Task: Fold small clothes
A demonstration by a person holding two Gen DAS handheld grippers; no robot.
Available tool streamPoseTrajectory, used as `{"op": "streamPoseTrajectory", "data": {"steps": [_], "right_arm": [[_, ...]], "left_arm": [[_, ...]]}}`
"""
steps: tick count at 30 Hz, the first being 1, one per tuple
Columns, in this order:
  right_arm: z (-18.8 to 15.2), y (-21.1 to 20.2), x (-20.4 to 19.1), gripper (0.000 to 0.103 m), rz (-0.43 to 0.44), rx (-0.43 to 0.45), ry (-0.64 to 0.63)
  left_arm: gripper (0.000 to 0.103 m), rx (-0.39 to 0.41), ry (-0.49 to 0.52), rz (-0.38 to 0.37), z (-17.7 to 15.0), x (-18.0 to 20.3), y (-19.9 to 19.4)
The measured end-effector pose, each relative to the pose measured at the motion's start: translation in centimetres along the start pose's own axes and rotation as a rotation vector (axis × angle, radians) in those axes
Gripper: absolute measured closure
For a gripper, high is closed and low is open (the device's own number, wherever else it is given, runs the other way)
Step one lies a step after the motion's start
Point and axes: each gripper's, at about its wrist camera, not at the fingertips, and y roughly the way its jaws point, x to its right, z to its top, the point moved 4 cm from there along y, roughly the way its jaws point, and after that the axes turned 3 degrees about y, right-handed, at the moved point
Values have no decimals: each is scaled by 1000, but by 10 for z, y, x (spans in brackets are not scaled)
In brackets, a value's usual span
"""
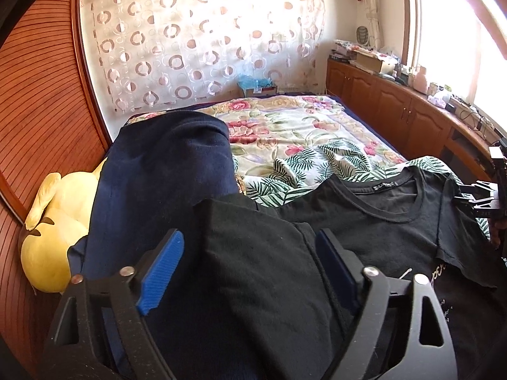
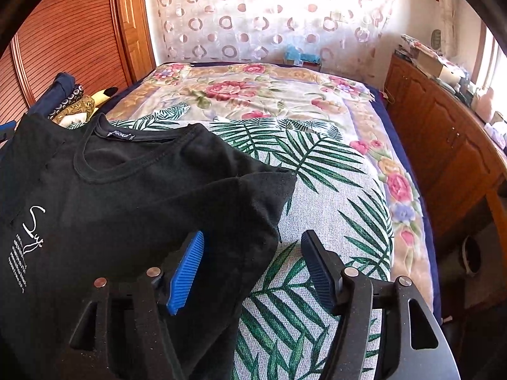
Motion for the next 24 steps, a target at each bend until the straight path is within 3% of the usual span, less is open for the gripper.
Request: {"op": "streamPoseTrajectory", "data": {"steps": [9, 14, 24], "right_arm": [[0, 0, 0, 36, 1, 1, -1], [0, 0, 0, 36, 1, 1, -1], [0, 0, 1, 35, 1, 2, -3]], "left_arm": [[24, -29, -13, 24, 4, -7, 13], [55, -42, -33, 1, 3, -12, 17], [59, -52, -57, 5, -4, -19, 19]]}}
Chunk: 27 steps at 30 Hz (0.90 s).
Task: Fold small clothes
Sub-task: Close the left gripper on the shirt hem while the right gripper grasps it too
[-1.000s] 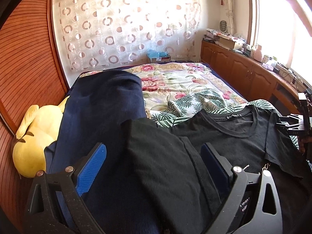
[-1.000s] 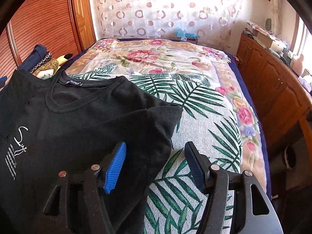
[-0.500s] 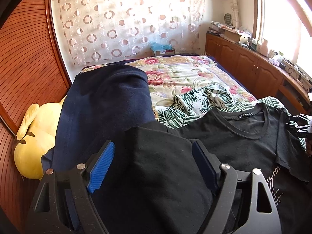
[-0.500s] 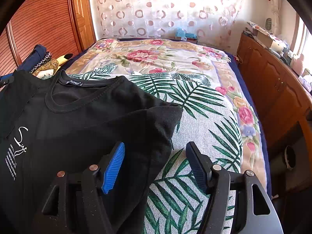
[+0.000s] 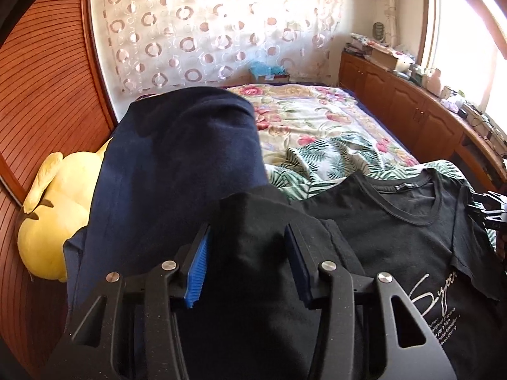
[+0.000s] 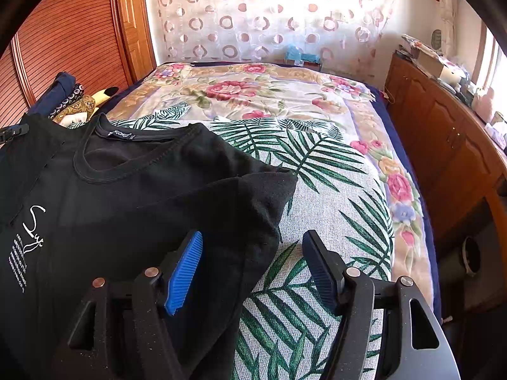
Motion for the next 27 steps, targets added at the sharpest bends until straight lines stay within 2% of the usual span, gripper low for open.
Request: {"op": "streamPoseTrajectory", "data": {"steps": [2, 4, 11, 13, 14, 16, 17, 18, 20, 23, 27], "right_arm": [[0, 1, 1, 33, -7, -1, 0], [1, 1, 2, 31, -2, -2, 10], [12, 9, 4, 31, 7, -20, -2], [17, 13, 4, 31, 18, -28, -3], [19, 15, 5, 32, 23, -31, -4], [22, 17, 6, 45, 13, -36, -3], [23, 17, 5, 56, 23, -40, 0], [24, 17, 3, 73, 42, -46, -2], [25, 17, -1, 95, 61, -59, -13], [27, 3, -12, 97, 69, -5, -39], [25, -39, -24, 97, 136, 137, -30]], "left_arm": [[77, 11, 14, -12, 0, 4, -3], [81, 21, 20, -28, 2, 8, -6], [81, 15, 27, -23, 3, 15, -5], [82, 18, 33, -42, 2, 17, -5], [96, 24, 38, -75, 2, 20, -6], [99, 31, 58, -105, 1, 27, -10], [99, 37, 62, -107, 1, 29, -12], [99, 41, 62, -111, 0, 31, -14], [99, 51, 56, -123, -1, 33, -20], [99, 72, 57, -137, -6, 40, -34], [99, 99, 69, -153, -18, 51, -55]]}}
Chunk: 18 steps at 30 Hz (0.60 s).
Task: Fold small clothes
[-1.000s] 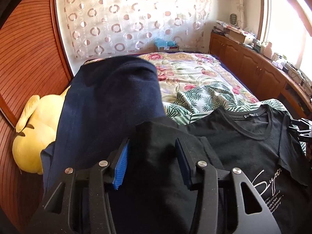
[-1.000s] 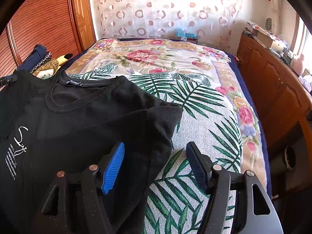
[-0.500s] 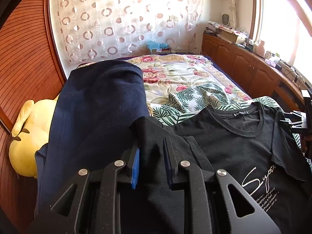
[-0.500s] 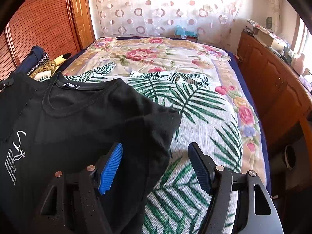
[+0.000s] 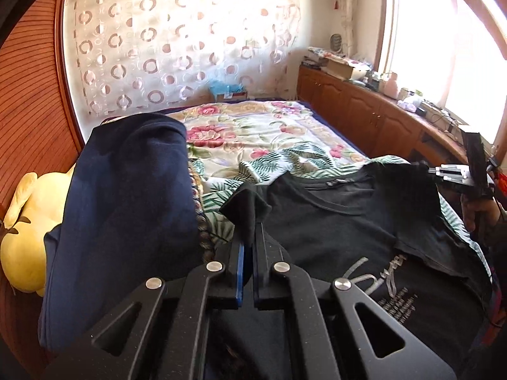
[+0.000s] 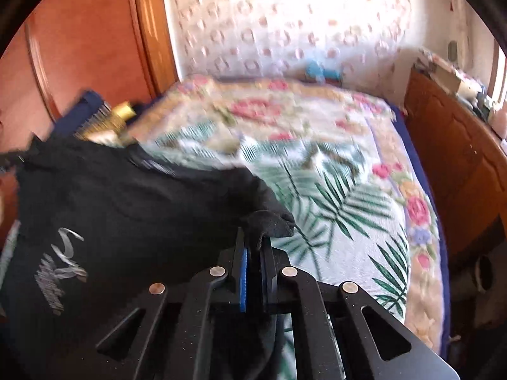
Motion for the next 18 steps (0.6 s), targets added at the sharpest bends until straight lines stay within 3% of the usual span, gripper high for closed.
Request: {"op": "streamPoseTrajectory", "data": {"steps": [9, 18], "right_arm": [[-26, -71, -18, 98, 4, 117, -18], [-83, -150, -23, 98, -26, 186, 8]], "left_arm": [[99, 35, 6, -16, -28, 20, -37], [99, 86, -30, -39, -74, 42, -93]]}}
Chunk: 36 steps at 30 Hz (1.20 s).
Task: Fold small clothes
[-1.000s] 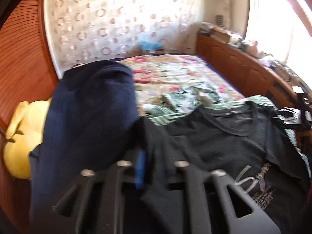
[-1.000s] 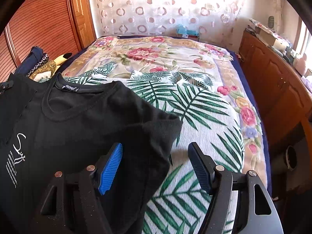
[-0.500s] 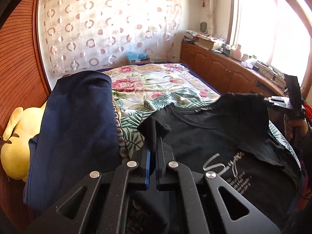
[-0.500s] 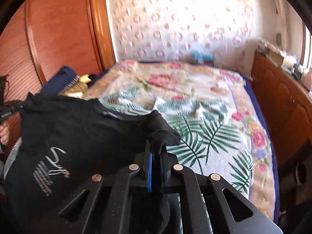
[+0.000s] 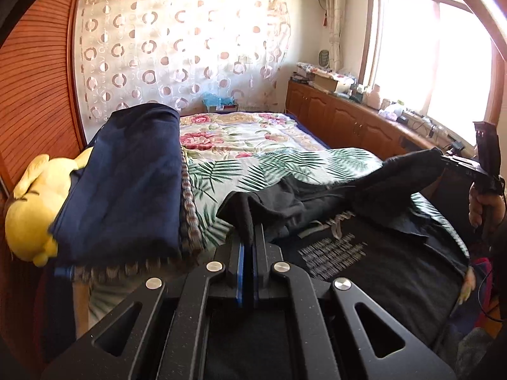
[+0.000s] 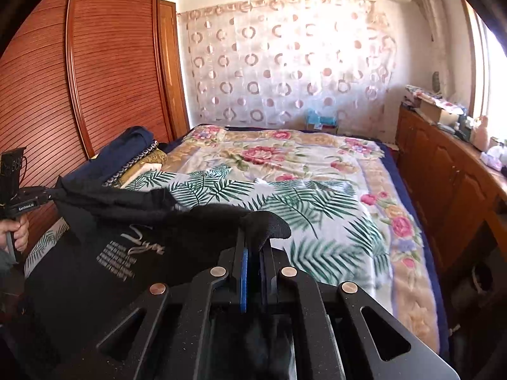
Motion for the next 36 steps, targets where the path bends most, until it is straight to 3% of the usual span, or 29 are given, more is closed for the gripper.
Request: {"op": "streamPoseTrajectory", "data": {"steps": [5, 14, 22, 24, 26, 30, 33, 36], "right_arm": [[-30, -59, -4, 98, -3, 24, -3], [-59, -111, -9, 98, -16, -39, -1], [-84, -81, -7, 98, -22, -230, -3], [-84, -76, -4, 90, -45, -245, 4], [-74, -74, -3, 83, -50, -230, 4], [-54, -82, -3, 66, -52, -193, -8], [-45, -90, -4, 64, -45, -165, -12], [-37, -97, 1, 61, -53, -144, -10]], "left_arm": [[99, 29, -41, -1, -20, -4, -35], [99, 43, -87, 37, -52, -15, -79], [98, -69, -90, 86, -92, -18, -66], [91, -79, -96, 101, -97, -21, -65], [76, -77, -100, 132, -98, -27, -66], [62, -61, -131, 159, -92, -41, -67], [52, -53, -129, 177, -86, -47, -65], [28, -38, -123, 188, -76, -50, -63]]}}
